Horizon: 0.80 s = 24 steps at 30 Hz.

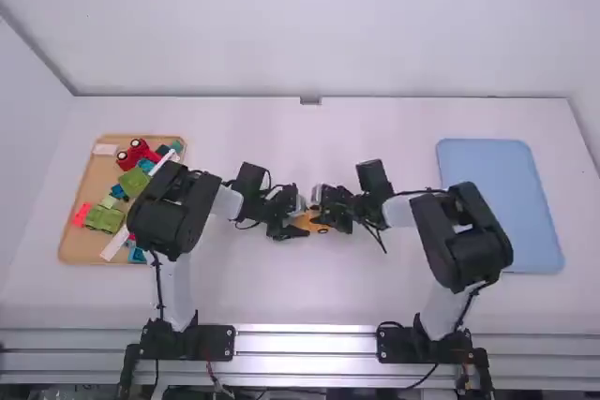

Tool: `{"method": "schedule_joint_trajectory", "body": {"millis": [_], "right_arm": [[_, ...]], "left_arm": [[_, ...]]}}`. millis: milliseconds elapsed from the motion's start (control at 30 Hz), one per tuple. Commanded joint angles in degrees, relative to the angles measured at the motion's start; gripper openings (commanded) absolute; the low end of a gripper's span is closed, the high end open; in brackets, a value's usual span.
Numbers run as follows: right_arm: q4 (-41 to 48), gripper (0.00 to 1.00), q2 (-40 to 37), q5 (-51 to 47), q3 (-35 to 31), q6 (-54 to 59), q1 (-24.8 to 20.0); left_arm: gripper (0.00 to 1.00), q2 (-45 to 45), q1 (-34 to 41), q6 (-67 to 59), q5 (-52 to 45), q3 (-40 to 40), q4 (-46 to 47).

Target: Assemble lego blocks to make yellow taxi

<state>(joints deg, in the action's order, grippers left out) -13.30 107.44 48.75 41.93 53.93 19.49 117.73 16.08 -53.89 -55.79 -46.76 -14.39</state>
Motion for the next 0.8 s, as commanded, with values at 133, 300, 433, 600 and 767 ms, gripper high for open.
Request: {"method": "schedule_joint_trajectory", "body": {"millis": [133, 300, 433, 600, 767], "right_arm": [[2.1, 0.24, 0.59, 0.02, -0.46, 3.06, -2.58], [1.66, 0.27, 0.59, 0.59, -0.44, 3.34, -3.41], [1.7, 0.27, 0.59, 0.94, -0.44, 3.3, -3.74], [1.49, 0.27, 0.59, 0.9, -0.44, 3.3, -2.54], [1.51, 0.27, 0.59, 0.94, -0.44, 3.3, -2.62]], "left_arm": [[0.68, 2.16, 0.11, 1.75, 7.41, 2.03, 2.16], [0.67, 2.16, 0.09, 1.77, 7.41, 2.03, 2.14], [0.68, 2.16, 0.11, 1.77, 7.21, 2.03, 1.92], [0.59, 2.16, 0.11, 2.01, 7.19, 1.55, 1.51], [0.52, 2.16, 0.11, 1.99, 7.23, 1.22, 1.27]]}}
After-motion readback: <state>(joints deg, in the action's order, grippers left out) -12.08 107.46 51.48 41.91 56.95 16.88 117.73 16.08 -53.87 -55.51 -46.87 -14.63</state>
